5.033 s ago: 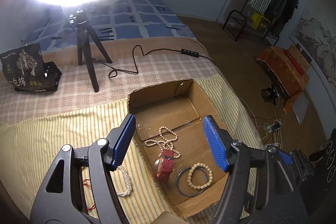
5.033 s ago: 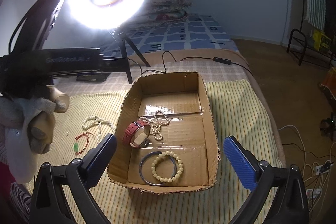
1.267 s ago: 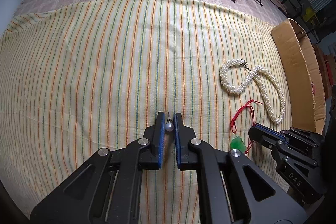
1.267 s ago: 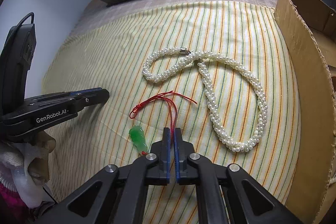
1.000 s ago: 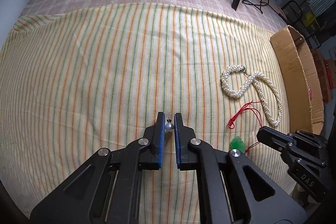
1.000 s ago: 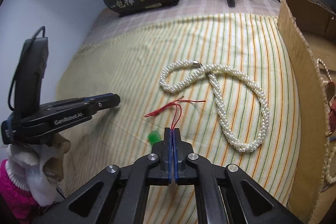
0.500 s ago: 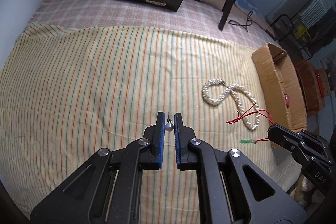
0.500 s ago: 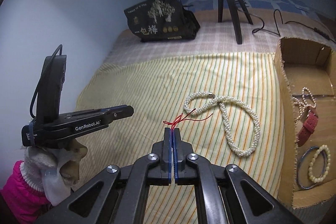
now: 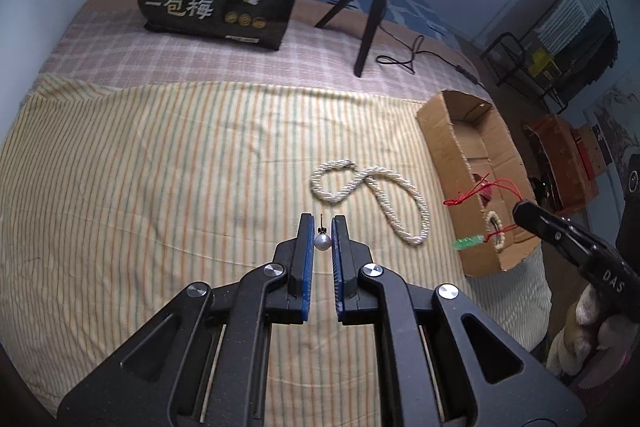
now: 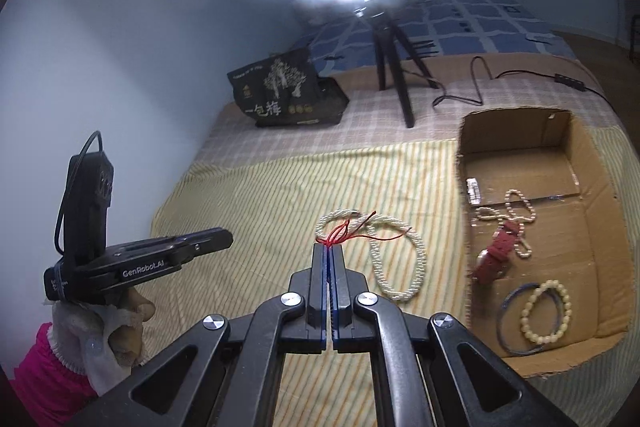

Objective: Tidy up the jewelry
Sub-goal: 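Carry pearl earring with left tool while right tool carries jade pendant to box, then open left tool dropping earring into box while right tool releases pendant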

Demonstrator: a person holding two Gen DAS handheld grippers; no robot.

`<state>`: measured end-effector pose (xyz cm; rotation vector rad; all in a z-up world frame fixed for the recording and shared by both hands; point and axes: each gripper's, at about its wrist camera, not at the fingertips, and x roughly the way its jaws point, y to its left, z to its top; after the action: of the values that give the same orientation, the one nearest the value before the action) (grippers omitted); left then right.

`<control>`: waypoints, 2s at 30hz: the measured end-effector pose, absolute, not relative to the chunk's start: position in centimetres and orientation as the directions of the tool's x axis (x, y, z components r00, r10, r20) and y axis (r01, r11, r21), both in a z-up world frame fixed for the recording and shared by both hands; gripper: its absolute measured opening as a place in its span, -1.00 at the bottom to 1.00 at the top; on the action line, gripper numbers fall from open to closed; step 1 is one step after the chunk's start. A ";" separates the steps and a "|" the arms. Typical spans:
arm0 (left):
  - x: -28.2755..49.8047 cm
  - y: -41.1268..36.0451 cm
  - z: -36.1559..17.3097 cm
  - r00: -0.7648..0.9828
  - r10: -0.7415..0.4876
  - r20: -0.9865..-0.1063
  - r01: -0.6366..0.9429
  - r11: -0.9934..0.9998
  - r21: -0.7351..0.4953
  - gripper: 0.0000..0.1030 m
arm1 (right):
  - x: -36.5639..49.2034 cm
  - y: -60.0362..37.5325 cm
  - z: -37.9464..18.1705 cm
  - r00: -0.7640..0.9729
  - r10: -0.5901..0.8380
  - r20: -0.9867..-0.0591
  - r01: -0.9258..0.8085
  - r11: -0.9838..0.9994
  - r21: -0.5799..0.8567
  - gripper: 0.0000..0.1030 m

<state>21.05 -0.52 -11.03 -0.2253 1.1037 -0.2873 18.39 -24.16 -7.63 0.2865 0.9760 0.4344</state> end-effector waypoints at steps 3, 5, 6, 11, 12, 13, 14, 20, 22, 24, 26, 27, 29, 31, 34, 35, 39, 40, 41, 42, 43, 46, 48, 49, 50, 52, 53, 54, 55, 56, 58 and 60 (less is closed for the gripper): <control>20.8 -2.1 -10.6 0.417 -0.356 -0.836 0.148 0.934 -0.325 -0.88 | 18.1 -26.2 -7.1 0.506 0.466 -0.726 -0.204 0.882 0.424 -1.00; 20.6 -3.2 -10.5 0.413 -0.366 -0.834 0.168 0.931 -0.325 -0.88 | 17.9 -27.4 -6.8 0.520 0.455 -0.722 -0.186 0.886 0.425 -1.00; 20.5 -3.9 -10.3 0.415 -0.366 -0.833 0.180 0.931 -0.319 -0.88 | 17.8 -28.2 -6.7 0.529 0.449 -0.720 -0.176 0.888 0.424 -1.00; 20.0 -7.3 -9.3 0.443 -0.355 -0.823 0.244 0.931 -0.270 -0.88 | 17.2 -31.3 -6.2 0.560 0.415 -0.717 -0.131 0.899 0.418 -1.00; 20.0 -7.8 -9.2 0.444 -0.358 -0.821 0.251 0.930 -0.270 -0.88 | 17.1 -32.1 -6.2 0.566 0.408 -0.716 -0.120 0.901 0.418 -1.00; 20.0 -8.6 -9.0 0.447 -0.362 -0.818 0.261 0.927 -0.268 -0.88 | 17.0 -32.7 -6.1 0.570 0.401 -0.717 -0.112 0.903 0.415 -1.00; 20.1 -9.1 -8.8 0.448 -0.363 -0.817 0.268 0.926 -0.265 -0.88 | 16.8 -33.3 -6.1 0.576 0.390 -0.719 -0.103 0.907 0.409 -1.00; 20.7 -12.8 -7.9 0.458 -0.384 -0.802 0.313 0.914 -0.259 -0.88 | 16.3 -36.1 -6.3 0.592 0.338 -0.732 -0.057 0.923 0.380 -1.00; 21.0 -14.2 -7.8 0.460 -0.391 -0.797 0.330 0.909 -0.255 -0.88 | 16.0 -37.2 -6.5 0.593 0.325 -0.736 -0.041 0.926 0.375 -1.00; 21.3 -15.3 -7.8 0.463 -0.392 -0.795 0.344 0.906 -0.246 -0.88 | 15.8 -38.1 -6.7 0.593 0.314 -0.741 -0.025 0.927 0.373 -1.00; 21.6 -16.4 -7.9 0.463 -0.394 -0.794 0.357 0.903 -0.240 -0.88 | 15.7 -38.8 -7.1 0.592 0.308 -0.745 -0.015 0.928 0.372 -1.00; 21.9 -16.9 -8.0 0.463 -0.395 -0.794 0.363 0.901 -0.237 -0.88 | 15.6 -39.2 -7.2 0.591 0.305 -0.747 -0.008 0.928 0.372 -1.00; 22.3 -17.9 -8.2 0.463 -0.393 -0.794 0.372 0.900 -0.229 -0.88 | 15.5 -39.7 -7.4 0.589 0.299 -0.751 -0.002 0.929 0.370 -1.00; 22.9 -18.8 -8.5 0.459 -0.397 -0.795 0.379 0.897 -0.229 -0.88 | 15.4 -40.2 -7.7 0.586 0.292 -0.756 0.006 0.931 0.365 -1.00; 23.5 -20.1 -8.8 0.453 -0.401 -0.796 0.391 0.892 -0.227 -0.88 | 15.4 -40.6 -8.1 0.580 0.279 -0.765 0.016 0.936 0.353 -1.00; 23.6 -20.5 -8.9 0.453 -0.400 -0.797 0.396 0.891 -0.222 -0.88 | 15.4 -40.7 -8.2 0.579 0.273 -0.768 0.017 0.938 0.346 -1.00; 24.0 -22.4 -9.5 0.453 -0.391 -0.801 0.417 0.887 -0.197 -0.88 | 15.4 -41.1 -8.5 0.574 0.253 -0.779 0.021 0.946 0.322 -1.00; 24.1 -22.8 -9.6 0.451 -0.391 -0.803 0.421 0.886 -0.195 -0.88 | 15.4 -41.1 -8.6 0.571 0.250 -0.782 0.022 0.947 0.320 -1.00; 24.3 -23.2 -9.8 0.449 -0.390 -0.804 0.423 0.885 -0.193 -0.88 | 15.4 -41.2 -8.7 0.570 0.246 -0.784 0.023 0.949 0.314 -1.00; 24.4 -23.6 -9.9 0.448 -0.389 -0.805 0.427 0.884 -0.190 -0.88 | 15.3 -41.3 -8.8 0.568 0.237 -0.788 0.024 0.953 0.303 -1.00; 24.5 -23.9 -10.0 0.449 -0.388 -0.805 0.428 0.884 -0.187 -0.88 | 15.4 -41.3 -8.9 0.567 0.231 -0.791 0.024 0.955 0.296 -1.00; 24.8 -24.8 -10.4 0.451 -0.383 -0.806 0.436 0.882 -0.176 -0.88 | 15.4 -41.3 -9.2 0.563 0.209 -0.800 0.023 0.963 0.268 -1.00; 25.1 -25.2 -10.6 0.451 -0.381 -0.807 0.436 0.883 -0.173 -0.88 | 15.4 -41.5 -9.4 0.559 0.203 -0.804 0.022 0.965 0.260 -1.00; 25.2 -25.4 -10.7 0.453 -0.378 -0.807 0.434 0.884 -0.171 -0.88 | 15.5 -41.5 -9.5 0.558 0.203 -0.805 0.023 0.966 0.259 -1.00; 25.3 -25.5 -10.8 0.453 -0.377 -0.808 0.433 0.885 -0.171 -0.88 | 15.5 -41.5 -9.7 0.556 0.201 -0.806 0.023 0.966 0.257 -1.00; 25.5 -25.8 -11.0 0.453 -0.376 -0.808 0.431 0.886 -0.170 -0.88 | 15.6 -41.6 -9.9 0.554 0.198 -0.809 0.021 0.968 0.252 -1.00; 25.6 -25.9 -11.1 0.453 -0.376 -0.808 0.431 0.886 -0.171 -0.88 | 15.6 -41.7 -9.9 0.554 0.197 -0.809 0.020 0.968 0.250 -1.00; 25.6 -26.1 -11.1 0.453 -0.376 -0.808 0.432 0.886 -0.170 -0.88 | 15.6 -41.7 -10.0 0.553 0.196 -0.810 0.019 0.969 0.248 -1.00; 25.7 -26.2 -11.2 0.454 -0.374 -0.808 0.433 0.886 -0.166 -0.88 | 15.6 -41.7 -10.0 0.553 0.196 -0.810 0.017 0.969 0.247 -1.00; 25.7 -26.4 -11.2 0.455 -0.373 -0.808 0.435 0.885 -0.164 -0.88 | 15.6 -41.7 -10.0 0.553 0.197 -0.809 0.016 0.969 0.246 -1.00; 25.7 -26.6 -11.4 0.453 -0.373 -0.810 0.437 0.884 -0.163 -0.88 | 15.6 -41.7 -10.1 0.552 0.197 -0.811 0.013 0.970 0.245 -1.00; 25.7 -26.8 -11.5 0.452 -0.373 -0.811 0.437 0.884 -0.163 -0.88 | 15.6 -41.8 -10.2 0.549 0.200 -0.812 0.010 0.969 0.245 -1.00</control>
<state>25.73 -26.76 -11.47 0.0725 0.9821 -0.5011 15.56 -41.76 -10.21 0.2324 0.9858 0.1133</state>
